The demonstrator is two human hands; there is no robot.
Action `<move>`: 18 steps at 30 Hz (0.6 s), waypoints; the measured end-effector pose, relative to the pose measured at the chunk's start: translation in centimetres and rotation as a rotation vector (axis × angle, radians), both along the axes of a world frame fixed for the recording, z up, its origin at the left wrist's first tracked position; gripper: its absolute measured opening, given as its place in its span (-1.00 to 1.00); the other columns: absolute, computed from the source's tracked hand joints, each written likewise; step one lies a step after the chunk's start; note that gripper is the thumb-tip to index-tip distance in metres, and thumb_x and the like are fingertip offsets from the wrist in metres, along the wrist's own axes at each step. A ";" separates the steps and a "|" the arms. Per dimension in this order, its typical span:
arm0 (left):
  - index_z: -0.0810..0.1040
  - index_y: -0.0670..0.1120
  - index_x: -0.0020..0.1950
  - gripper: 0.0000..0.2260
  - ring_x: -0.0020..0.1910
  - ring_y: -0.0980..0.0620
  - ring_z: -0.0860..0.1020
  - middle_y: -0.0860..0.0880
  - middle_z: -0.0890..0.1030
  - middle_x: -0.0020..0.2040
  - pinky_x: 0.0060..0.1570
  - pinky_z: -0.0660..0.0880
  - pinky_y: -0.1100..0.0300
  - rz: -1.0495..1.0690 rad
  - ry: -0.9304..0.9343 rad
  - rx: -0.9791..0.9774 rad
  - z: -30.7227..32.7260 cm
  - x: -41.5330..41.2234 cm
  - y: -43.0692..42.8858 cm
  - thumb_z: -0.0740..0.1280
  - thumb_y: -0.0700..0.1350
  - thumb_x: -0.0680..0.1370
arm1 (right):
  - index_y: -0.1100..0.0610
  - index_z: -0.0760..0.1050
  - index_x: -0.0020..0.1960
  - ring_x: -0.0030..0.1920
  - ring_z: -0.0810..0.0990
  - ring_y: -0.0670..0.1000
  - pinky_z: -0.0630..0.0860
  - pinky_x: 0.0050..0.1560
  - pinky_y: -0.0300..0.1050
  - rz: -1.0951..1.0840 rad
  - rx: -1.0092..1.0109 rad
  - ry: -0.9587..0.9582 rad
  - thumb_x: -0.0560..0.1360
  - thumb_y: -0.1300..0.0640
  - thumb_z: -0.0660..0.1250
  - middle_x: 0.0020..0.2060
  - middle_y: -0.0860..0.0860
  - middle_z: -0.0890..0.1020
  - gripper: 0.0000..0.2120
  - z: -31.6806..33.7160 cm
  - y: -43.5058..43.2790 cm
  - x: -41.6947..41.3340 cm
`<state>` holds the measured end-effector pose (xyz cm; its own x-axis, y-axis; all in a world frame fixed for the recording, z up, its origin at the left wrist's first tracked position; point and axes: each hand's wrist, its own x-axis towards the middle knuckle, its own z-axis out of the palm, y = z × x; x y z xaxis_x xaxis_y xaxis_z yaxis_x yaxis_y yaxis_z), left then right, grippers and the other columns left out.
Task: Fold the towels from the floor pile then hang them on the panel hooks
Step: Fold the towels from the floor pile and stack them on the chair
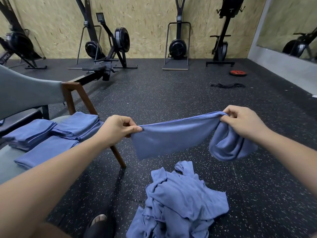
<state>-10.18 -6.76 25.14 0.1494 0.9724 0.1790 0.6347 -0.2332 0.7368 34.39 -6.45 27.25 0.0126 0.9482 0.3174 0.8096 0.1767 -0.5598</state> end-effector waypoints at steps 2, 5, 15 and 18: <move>0.76 -0.09 -0.09 -0.88 -0.15 -0.01 0.69 -0.16 0.76 -0.14 0.00 0.72 0.06 -0.028 -0.067 -0.049 0.0 -0.1 0.0 0.57 -0.05 0.55 | -0.01 0.63 -0.15 -0.21 0.57 0.04 0.47 -0.10 -0.02 -0.001 -0.016 0.006 0.55 0.10 0.43 -0.31 0.03 0.65 -0.90 -0.2 0.2 0.1; 0.74 -0.18 -0.01 -0.92 -0.10 0.00 0.71 -0.17 0.77 -0.10 -0.04 0.68 0.21 -0.039 -0.107 -0.055 0.3 0.0 -0.4 0.51 -0.16 0.60 | 0.00 0.62 -0.15 -0.25 0.54 -0.01 0.45 -0.12 -0.03 0.009 -0.044 0.018 0.56 0.12 0.43 -0.30 0.04 0.64 -0.89 -0.8 0.4 0.2; 0.73 -0.05 0.00 -0.93 -0.16 -0.02 0.73 -0.05 0.76 -0.17 0.05 0.71 -0.05 0.018 -0.048 0.032 0.4 0.3 -0.3 0.45 -0.14 0.66 | -0.02 0.63 -0.08 -0.29 0.52 -0.02 0.44 -0.16 -0.01 0.037 -0.129 0.072 0.58 0.06 0.48 -0.36 -0.03 0.60 -0.93 -2.4 0.9 0.5; 0.62 0.09 0.10 -0.93 -0.35 0.08 0.53 0.02 0.69 -0.28 -0.22 0.52 0.13 0.007 0.088 0.067 0.6 0.8 -0.8 0.43 -0.09 0.68 | -0.03 0.65 -0.03 -0.31 0.53 -0.05 0.44 -0.20 -0.07 0.044 -0.169 0.101 0.52 0.01 0.58 -0.36 -0.05 0.61 -0.87 -3.2 0.8 0.1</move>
<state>-9.34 -7.58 25.74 0.1607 0.9599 0.2298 0.6981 -0.2751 0.6610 34.50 -5.61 24.04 -0.0064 0.9882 0.1527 0.7417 0.1071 -0.6622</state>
